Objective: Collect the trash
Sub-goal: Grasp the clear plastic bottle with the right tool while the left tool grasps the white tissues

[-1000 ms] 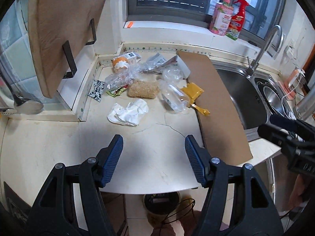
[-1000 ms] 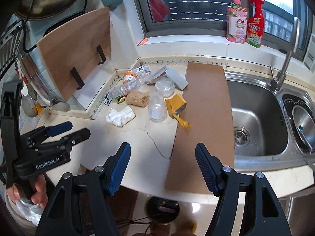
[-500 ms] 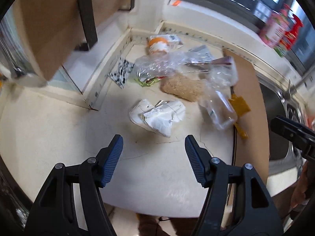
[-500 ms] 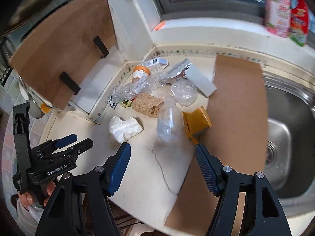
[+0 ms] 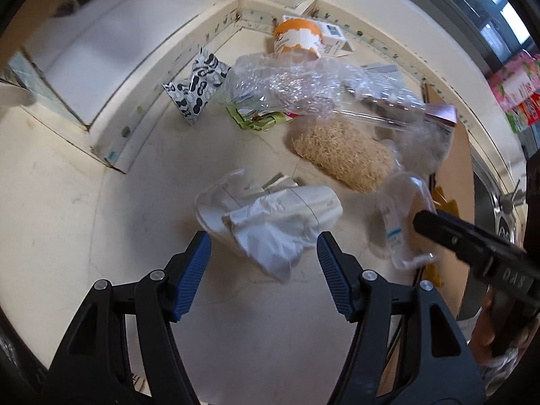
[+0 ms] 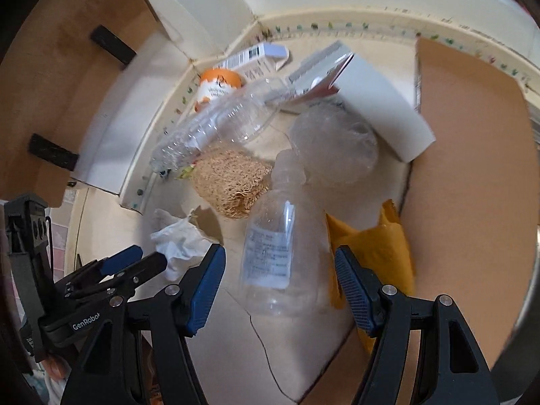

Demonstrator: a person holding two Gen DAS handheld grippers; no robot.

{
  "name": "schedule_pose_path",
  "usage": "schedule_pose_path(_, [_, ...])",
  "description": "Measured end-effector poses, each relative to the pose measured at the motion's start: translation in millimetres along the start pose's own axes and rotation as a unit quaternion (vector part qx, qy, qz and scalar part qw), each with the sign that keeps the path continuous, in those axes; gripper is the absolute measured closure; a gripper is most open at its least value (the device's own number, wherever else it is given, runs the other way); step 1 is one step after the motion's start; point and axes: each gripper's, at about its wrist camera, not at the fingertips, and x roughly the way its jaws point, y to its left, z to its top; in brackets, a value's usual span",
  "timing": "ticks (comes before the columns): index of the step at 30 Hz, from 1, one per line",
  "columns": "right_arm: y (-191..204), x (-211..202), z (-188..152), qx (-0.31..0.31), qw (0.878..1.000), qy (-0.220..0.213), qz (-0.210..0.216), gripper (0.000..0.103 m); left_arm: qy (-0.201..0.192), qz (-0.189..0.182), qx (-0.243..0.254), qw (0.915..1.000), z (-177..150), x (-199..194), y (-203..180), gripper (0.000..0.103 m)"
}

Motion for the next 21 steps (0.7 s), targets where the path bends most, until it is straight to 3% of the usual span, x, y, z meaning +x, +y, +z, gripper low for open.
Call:
schedule_pose_path(4, [8, 13, 7, -0.022, 1.000, -0.002, -0.009, 0.034, 0.009, -0.002, -0.020, 0.9997, 7, 17, 4, 0.040])
schedule_pose_path(13, [37, 24, -3, -0.089, 0.994, 0.006, -0.065, 0.037, -0.010, -0.025, -0.045, 0.9986, 14, 26, 6, 0.040])
schedule_pose_path(19, [43, 39, -4, -0.085, 0.993, 0.017, -0.076, 0.039, -0.014, -0.042, -0.050, 0.9978, 17, 33, 4, 0.041])
schedule_pose_path(21, [43, 44, -4, -0.078, 0.994, 0.022, -0.071, 0.040, -0.022, -0.047, -0.050, 0.9974, 15, 31, 5, 0.046])
